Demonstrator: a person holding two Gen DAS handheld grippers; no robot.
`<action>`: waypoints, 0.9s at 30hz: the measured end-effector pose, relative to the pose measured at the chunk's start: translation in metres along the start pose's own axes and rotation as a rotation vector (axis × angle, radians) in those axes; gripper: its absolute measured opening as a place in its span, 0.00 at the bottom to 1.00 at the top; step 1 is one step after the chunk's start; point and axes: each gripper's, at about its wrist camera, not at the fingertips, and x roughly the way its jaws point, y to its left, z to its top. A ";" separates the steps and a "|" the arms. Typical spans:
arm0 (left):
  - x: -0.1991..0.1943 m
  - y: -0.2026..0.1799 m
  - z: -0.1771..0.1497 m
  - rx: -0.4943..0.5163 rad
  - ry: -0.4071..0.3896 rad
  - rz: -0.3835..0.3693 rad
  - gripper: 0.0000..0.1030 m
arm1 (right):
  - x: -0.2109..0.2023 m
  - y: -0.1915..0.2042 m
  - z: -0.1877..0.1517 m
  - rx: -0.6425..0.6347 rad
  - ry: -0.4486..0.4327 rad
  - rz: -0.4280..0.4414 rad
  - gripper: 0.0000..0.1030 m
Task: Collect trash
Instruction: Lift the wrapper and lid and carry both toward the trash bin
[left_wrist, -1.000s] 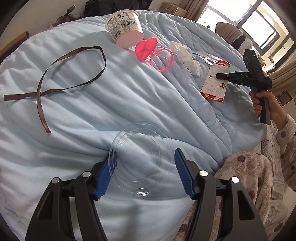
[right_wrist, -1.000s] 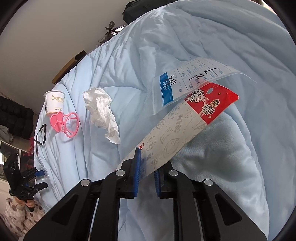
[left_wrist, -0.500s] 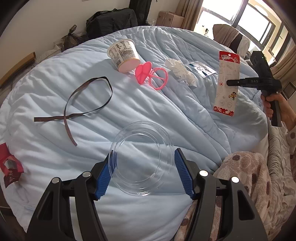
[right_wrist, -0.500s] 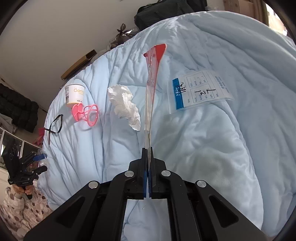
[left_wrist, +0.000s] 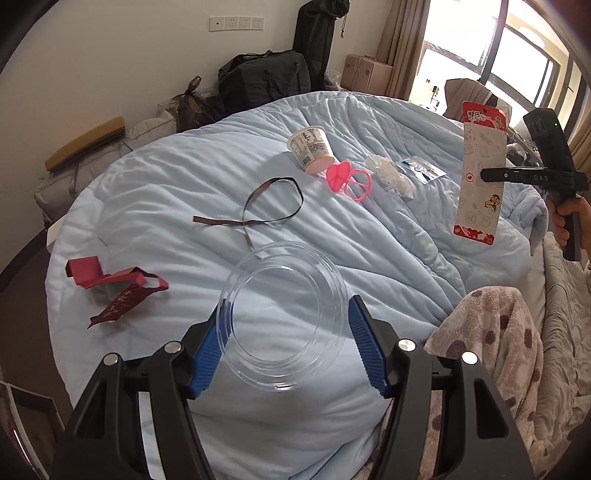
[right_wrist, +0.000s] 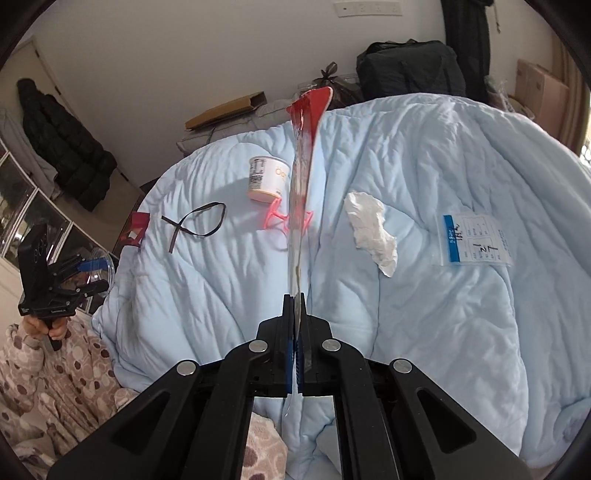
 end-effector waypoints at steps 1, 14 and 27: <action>-0.007 0.007 -0.003 -0.006 -0.008 0.012 0.62 | 0.002 0.012 0.004 -0.026 0.004 0.005 0.00; -0.120 0.124 -0.066 -0.132 -0.099 0.179 0.62 | 0.054 0.182 0.053 -0.321 0.061 0.091 0.00; -0.190 0.245 -0.172 -0.338 -0.125 0.284 0.62 | 0.115 0.385 0.075 -0.598 0.136 0.259 0.00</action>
